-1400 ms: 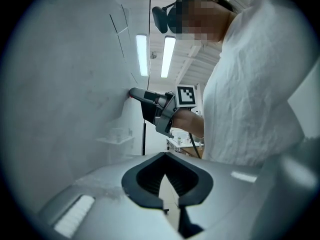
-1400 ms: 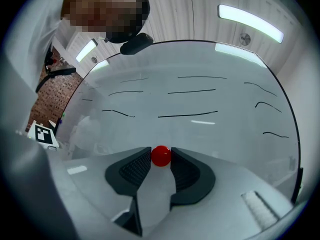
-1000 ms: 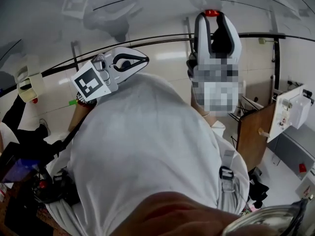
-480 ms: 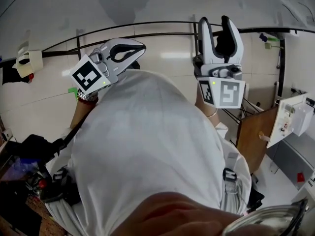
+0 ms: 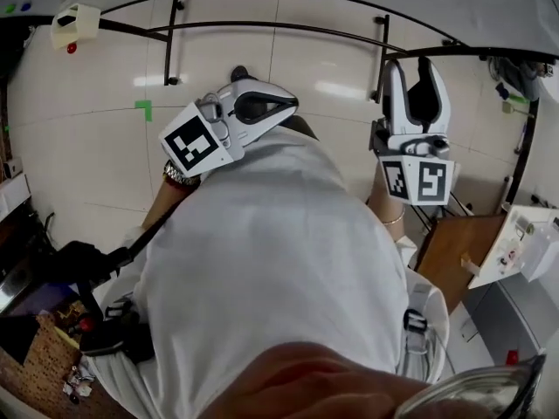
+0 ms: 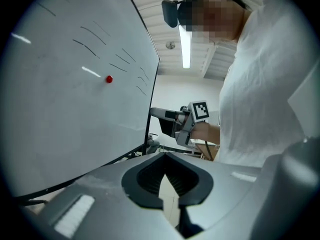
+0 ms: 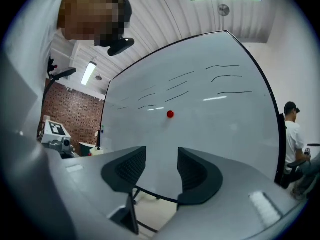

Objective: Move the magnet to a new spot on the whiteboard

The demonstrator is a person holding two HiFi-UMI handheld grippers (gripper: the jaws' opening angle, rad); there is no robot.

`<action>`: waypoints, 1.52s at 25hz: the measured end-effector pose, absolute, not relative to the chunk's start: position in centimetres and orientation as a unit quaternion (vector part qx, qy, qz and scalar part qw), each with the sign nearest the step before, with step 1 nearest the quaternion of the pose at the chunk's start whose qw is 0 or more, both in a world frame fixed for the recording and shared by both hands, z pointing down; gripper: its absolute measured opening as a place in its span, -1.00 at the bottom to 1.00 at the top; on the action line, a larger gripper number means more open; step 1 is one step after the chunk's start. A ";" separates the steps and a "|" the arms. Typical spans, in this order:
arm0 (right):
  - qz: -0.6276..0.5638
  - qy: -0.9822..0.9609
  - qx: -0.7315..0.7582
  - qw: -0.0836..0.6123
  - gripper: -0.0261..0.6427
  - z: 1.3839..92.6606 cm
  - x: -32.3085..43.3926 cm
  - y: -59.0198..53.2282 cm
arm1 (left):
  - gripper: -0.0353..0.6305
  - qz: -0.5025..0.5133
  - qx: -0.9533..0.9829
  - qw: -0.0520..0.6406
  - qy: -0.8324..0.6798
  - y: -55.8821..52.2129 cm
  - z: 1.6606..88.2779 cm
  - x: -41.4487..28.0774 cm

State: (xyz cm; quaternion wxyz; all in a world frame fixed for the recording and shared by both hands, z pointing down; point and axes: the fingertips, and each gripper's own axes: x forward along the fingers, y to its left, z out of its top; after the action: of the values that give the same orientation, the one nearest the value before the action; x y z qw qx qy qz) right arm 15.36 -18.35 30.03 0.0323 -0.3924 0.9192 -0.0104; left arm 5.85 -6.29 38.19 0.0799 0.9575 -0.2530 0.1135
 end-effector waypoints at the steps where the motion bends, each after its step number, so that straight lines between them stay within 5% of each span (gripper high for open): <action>1: -0.018 0.921 -0.387 0.043 -0.35 29.6 15.2 -17.7 | -0.88 0.117 0.954 0.078 -0.263 -5.2 38.0 5.5; 7: 0.017 0.930 -0.359 0.072 -0.35 26.1 13.6 -13.2 | -0.88 0.048 0.941 0.103 -0.319 -2.7 36.0 3.1; 14: 0.009 0.924 -0.377 0.068 -0.35 26.6 15.0 -10.6 | -0.88 0.038 0.953 0.025 -0.300 -1.8 33.0 4.9; 29: -0.006 0.932 -0.361 0.023 -0.35 27.8 13.0 -8.5 | -0.88 0.037 0.947 0.072 -0.312 -0.4 34.4 2.8; 38: 0.012 0.940 -0.340 0.024 -0.35 27.6 6.8 3.0 | -0.88 -0.008 0.940 0.066 -0.335 10.2 34.6 -2.8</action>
State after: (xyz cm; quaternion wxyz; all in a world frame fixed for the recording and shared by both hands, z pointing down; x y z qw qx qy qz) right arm 6.80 3.01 27.65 0.0242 -0.3397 0.9401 0.0118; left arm -2.82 10.23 34.61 0.0664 0.9399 -0.3349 -0.0084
